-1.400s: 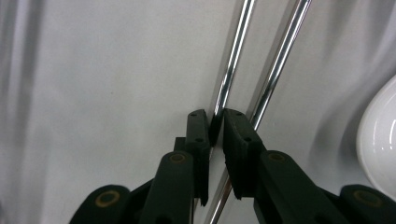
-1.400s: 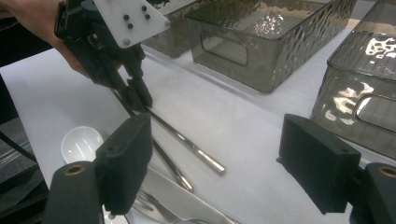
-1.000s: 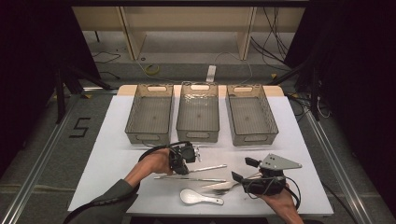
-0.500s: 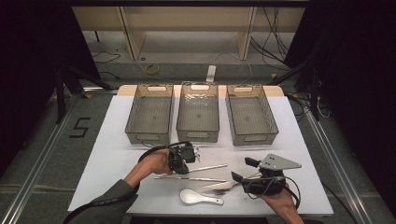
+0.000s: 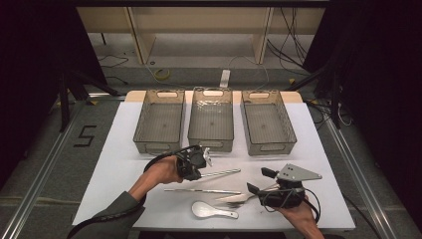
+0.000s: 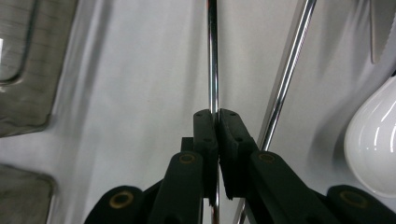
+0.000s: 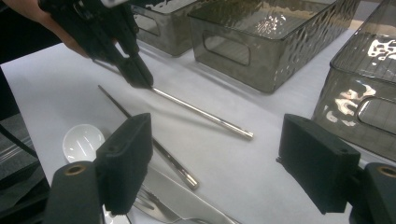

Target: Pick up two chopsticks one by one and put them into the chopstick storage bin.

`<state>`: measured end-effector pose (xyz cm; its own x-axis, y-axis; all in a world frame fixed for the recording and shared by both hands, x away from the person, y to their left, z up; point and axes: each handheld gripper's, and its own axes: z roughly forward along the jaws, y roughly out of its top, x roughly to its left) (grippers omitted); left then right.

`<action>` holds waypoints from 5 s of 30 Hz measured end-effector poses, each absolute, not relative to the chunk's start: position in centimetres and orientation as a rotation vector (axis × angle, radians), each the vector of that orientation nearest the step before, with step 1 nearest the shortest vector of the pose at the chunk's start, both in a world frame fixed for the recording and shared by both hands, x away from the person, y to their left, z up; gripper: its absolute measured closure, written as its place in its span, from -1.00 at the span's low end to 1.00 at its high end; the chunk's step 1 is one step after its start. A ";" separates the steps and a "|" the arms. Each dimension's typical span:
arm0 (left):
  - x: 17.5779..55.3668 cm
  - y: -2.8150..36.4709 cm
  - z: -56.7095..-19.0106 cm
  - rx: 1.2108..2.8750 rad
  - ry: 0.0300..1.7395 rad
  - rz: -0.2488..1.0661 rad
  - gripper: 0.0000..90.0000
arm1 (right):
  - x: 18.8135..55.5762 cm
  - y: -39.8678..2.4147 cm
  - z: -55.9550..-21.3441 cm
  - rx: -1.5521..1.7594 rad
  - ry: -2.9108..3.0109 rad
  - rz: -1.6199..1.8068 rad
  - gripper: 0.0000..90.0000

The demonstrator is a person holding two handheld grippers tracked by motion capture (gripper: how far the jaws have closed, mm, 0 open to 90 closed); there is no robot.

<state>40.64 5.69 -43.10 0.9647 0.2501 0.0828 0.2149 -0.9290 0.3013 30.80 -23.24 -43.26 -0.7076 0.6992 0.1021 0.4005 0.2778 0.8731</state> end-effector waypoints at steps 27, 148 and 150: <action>45.0 13.0 -35.7 2.440 0.745 0.397 0.91 | 31.0 -23.7 -43.5 1.037 2.241 1.387 -0.40; 41.5 8.9 -42.0 2.567 0.719 0.186 -0.44 | 30.6 -23.7 -43.1 1.013 2.242 1.422 -0.41; 41.3 8.4 -42.5 2.600 0.700 0.164 -0.40 | 30.6 -23.6 -43.1 1.006 2.251 1.417 -0.41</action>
